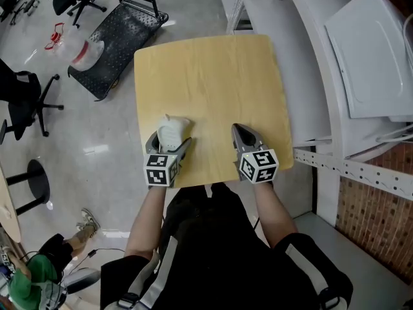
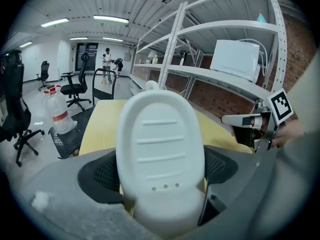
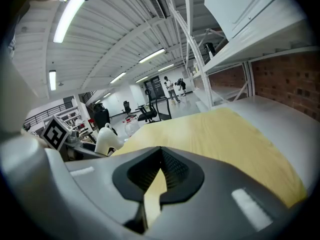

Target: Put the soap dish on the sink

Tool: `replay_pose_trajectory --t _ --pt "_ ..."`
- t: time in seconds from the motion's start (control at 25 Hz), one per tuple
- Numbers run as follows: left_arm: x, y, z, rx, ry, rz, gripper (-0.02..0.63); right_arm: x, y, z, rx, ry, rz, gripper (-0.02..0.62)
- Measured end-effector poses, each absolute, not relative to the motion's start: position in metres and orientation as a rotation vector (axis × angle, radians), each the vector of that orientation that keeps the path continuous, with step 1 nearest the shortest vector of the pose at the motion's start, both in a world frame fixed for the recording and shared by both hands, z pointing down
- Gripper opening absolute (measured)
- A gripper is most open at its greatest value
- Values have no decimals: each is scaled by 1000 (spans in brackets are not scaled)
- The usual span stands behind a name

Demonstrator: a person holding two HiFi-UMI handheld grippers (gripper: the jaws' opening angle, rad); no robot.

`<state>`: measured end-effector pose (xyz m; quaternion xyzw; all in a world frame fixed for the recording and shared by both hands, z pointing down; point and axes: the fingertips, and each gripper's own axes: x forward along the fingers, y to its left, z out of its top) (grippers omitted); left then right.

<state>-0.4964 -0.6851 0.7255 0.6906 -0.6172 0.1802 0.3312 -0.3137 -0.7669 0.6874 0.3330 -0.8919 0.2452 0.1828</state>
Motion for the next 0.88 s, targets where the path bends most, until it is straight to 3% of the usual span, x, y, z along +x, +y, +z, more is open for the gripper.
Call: replay_pose_trajectory --t 0.88 --pt "-485 -694 792 1724 -1433 778 463 -309 -745 725 963 -2383 792 6"
